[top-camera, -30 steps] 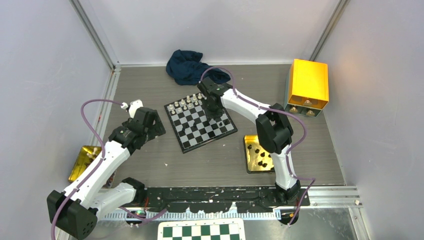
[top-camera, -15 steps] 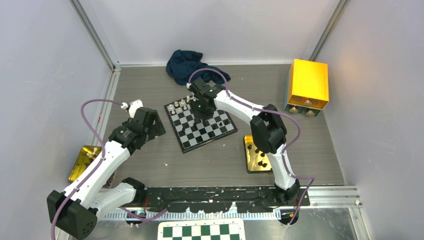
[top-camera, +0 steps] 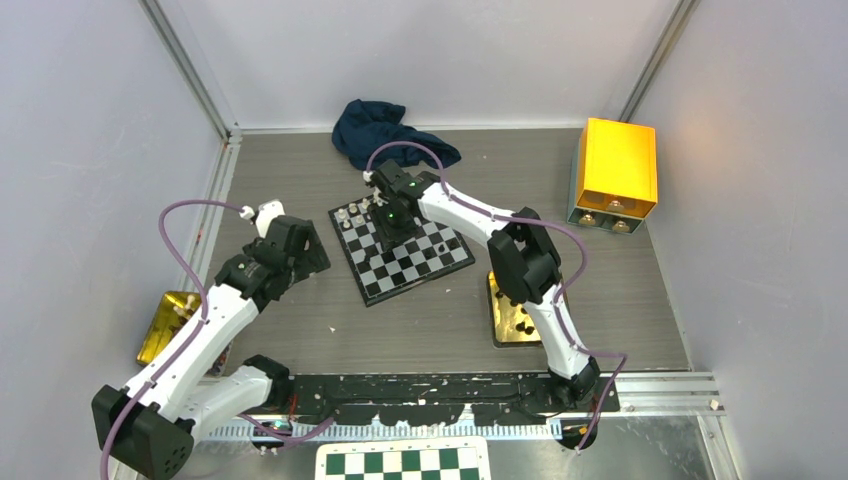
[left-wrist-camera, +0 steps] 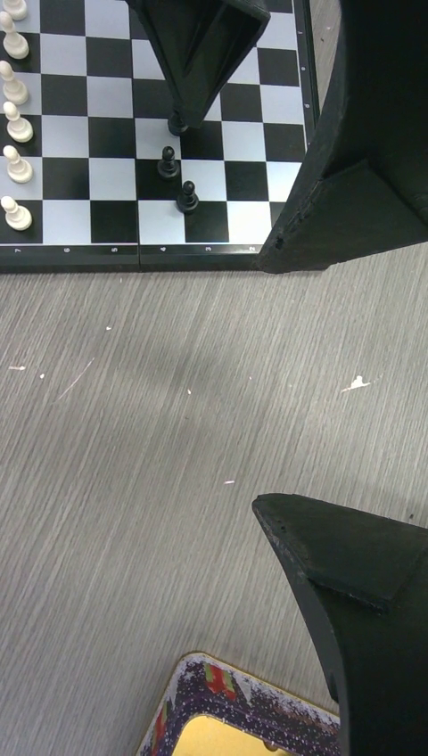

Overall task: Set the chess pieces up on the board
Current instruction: Pick up the chess piece from the chessboard.

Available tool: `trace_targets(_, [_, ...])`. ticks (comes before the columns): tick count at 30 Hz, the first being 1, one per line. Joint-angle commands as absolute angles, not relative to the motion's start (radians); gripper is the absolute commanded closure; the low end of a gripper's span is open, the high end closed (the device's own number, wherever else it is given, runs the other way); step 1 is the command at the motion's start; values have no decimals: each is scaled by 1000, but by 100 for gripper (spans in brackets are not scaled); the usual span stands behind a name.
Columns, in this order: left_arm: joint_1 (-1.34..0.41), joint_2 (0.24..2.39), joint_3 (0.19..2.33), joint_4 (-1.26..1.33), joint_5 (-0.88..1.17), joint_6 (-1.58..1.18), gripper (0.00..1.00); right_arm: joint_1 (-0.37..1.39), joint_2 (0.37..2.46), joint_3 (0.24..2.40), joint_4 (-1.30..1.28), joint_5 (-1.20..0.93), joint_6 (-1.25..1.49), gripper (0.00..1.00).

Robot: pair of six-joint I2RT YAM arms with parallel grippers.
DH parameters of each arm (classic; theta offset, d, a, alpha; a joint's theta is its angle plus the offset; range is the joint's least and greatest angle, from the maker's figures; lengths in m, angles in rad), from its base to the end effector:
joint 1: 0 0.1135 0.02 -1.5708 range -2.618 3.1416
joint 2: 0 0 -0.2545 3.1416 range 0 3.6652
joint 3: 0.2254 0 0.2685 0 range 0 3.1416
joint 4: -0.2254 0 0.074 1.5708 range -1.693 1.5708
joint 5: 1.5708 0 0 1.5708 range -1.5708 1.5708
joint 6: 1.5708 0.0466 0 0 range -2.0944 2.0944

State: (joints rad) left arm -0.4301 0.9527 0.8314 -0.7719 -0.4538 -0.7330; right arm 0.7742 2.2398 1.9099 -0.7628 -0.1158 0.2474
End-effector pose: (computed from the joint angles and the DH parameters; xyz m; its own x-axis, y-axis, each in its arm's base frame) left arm 0.2014 -0.0699 0.2585 -0.6099 -0.3819 -0.6944 -0.3809 0.9096 -0.1657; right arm 0.3539 0.3536 0.1783 -0.7949 -0.4370 -0.4210 -0.5547 0.8046 0.2121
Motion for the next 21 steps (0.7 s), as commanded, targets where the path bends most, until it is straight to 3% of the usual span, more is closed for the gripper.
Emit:
trace_targets(1, [-431,934,828,-761,-486,-737,6,776,2246,1964,-739,-111,234,53])
trace_targets(21, [-431,927,813,-747,-492,-724,6,782,2282,1993,-772,-87,231,69])
